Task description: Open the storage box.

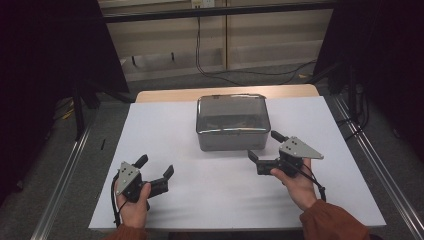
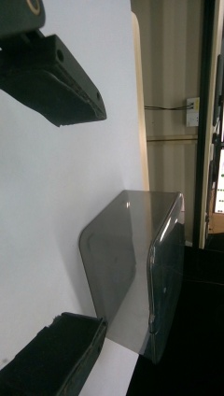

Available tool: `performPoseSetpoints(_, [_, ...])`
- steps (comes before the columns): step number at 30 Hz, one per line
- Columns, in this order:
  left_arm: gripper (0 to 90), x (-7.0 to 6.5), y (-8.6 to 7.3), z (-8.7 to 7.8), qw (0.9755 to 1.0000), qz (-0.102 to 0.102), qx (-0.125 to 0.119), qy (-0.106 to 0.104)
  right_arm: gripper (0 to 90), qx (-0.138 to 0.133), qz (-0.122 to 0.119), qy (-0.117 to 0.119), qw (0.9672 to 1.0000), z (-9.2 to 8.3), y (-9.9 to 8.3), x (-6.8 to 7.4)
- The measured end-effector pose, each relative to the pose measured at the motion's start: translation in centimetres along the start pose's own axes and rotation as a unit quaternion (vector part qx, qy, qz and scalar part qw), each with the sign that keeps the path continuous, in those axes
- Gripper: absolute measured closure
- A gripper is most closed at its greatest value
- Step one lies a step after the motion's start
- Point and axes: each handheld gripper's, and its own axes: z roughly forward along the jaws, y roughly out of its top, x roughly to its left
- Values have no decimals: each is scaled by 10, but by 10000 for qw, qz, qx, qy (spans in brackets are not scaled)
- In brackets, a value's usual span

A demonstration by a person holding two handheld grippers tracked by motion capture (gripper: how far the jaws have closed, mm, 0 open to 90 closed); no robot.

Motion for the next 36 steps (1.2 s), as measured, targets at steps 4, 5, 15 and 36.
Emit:
performPoseSetpoints(4, [22, 1, -1, 1, 10000, -7, -5, -13, 9, 41, -106, 109, 9999, 7, 3, 5])
performPoseSetpoints(5, [23, 1, -1, 1, 10000, -9, 0, -24, 9, 67, -139, 127, 9998, 9, 3, 5])
performPoseSetpoints(15, [23, 2, -1, 2, 9999, 41, 92, -29, 32, 270, -996, 102, 9946, 22, 10, 10])
performPoseSetpoints(36, [23, 3, 0, 5, 9998, 128, 118, -12, 160, 473, -3521, -405, 9339, 47, 15, 26])
